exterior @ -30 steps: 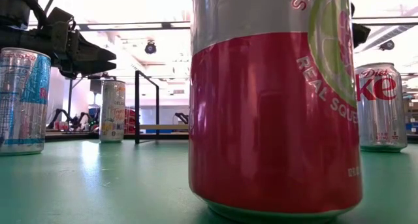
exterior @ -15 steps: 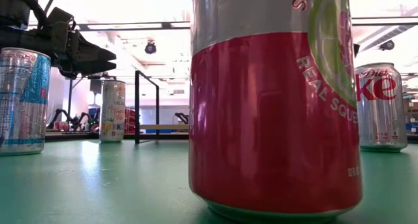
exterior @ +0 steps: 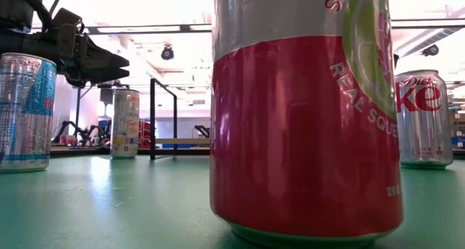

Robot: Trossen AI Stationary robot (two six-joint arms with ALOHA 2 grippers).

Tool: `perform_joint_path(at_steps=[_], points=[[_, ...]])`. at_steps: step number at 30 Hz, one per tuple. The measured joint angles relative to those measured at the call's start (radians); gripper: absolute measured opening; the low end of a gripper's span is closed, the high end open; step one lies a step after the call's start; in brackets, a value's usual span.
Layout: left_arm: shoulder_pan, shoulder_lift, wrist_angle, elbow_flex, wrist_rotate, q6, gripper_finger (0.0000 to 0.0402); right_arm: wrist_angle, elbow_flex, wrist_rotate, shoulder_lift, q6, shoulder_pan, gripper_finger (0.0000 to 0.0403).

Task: Place canned beverage on shelf
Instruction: Put the top silver soda can on the shelf

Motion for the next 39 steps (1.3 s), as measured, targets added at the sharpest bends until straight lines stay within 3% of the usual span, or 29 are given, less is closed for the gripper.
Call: perform_joint_path(at_steps=[5,18,29,39], points=[[0.0,0.0,0.0,0.0,0.0,0.0,0.0332,0.02,0.0,0.027,-0.014,-0.116,0.0,0.038],[0.0,0.0,0.0,0.0,0.0,0.0,0.0332,0.018,-0.009,0.029,-0.014,-0.06,0.0,0.0377],[0.0,0.0,0.0,0.0,0.0,0.0,0.0332,0.024,-0.031,0.027,-0.015,-0.025,0.0,0.0271],[0.0,0.0,0.0,0.0,0.0,0.0,0.0332,0.024,-0.032,-0.003,-0.028,-0.061,0.003,0.027]])
